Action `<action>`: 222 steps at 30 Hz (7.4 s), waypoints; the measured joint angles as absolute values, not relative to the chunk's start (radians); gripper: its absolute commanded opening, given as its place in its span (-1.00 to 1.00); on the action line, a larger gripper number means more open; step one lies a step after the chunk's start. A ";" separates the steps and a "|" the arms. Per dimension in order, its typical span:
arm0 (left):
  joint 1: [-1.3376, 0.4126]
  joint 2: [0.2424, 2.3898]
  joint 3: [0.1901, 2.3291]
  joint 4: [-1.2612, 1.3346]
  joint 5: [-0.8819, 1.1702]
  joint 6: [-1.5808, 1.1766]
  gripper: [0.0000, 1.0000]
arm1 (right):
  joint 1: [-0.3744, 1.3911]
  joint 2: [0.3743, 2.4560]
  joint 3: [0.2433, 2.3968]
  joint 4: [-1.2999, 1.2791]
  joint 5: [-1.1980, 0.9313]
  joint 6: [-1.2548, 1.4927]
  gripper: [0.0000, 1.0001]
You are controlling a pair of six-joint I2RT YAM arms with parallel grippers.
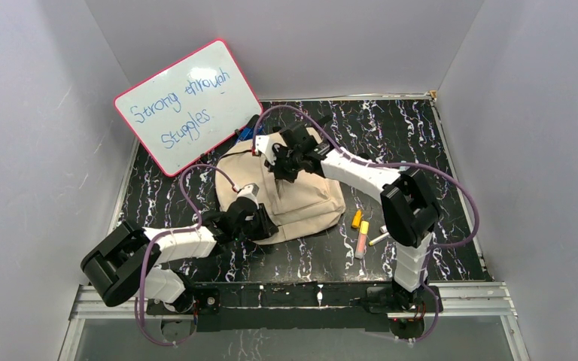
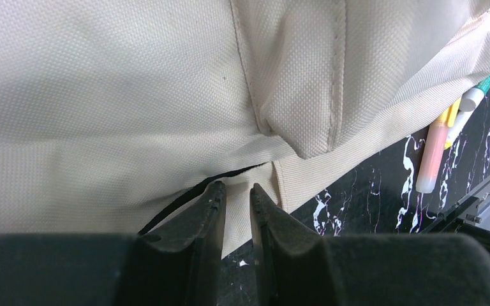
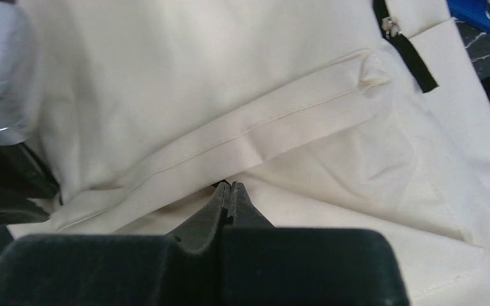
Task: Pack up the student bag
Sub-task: Unzip the student bag at the center of the board, then adjust the student bag at the center of the board.
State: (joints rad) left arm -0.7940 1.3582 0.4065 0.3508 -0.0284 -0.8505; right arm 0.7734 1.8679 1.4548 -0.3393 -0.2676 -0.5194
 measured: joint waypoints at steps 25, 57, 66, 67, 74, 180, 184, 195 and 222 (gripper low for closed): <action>-0.794 1.385 0.430 0.343 -0.043 -0.858 -0.59 | 0.672 2.120 1.675 -0.192 -0.217 -0.490 -1.00; -0.796 1.384 0.453 0.299 -0.083 -0.863 -0.58 | 0.661 2.093 1.606 0.063 -0.082 -0.501 -0.10; -0.799 1.227 0.530 -0.012 -0.162 -0.805 -0.32 | 0.639 1.784 1.366 0.090 -0.047 -0.380 0.25; -0.798 1.213 0.551 -0.037 -0.171 -0.794 -0.29 | 0.639 1.741 1.335 0.090 -0.036 -0.355 0.26; -0.785 1.209 0.703 -0.146 -0.205 -0.704 -0.04 | 0.641 1.562 1.219 -0.018 0.119 -0.120 0.41; -0.468 1.623 0.700 0.332 0.043 -0.768 -1.00 | 0.928 1.775 1.241 0.008 0.319 0.015 0.82; -0.468 1.623 0.694 0.342 0.059 -0.771 -1.00 | 0.945 1.802 1.241 0.039 0.359 -0.014 0.71; -0.467 1.623 0.694 0.345 0.085 -0.771 -1.00 | 0.951 1.854 1.241 0.077 0.503 -0.097 0.00; -0.464 1.627 0.702 0.338 0.134 -0.793 -1.00 | 0.914 1.739 1.216 0.006 0.459 0.047 -0.90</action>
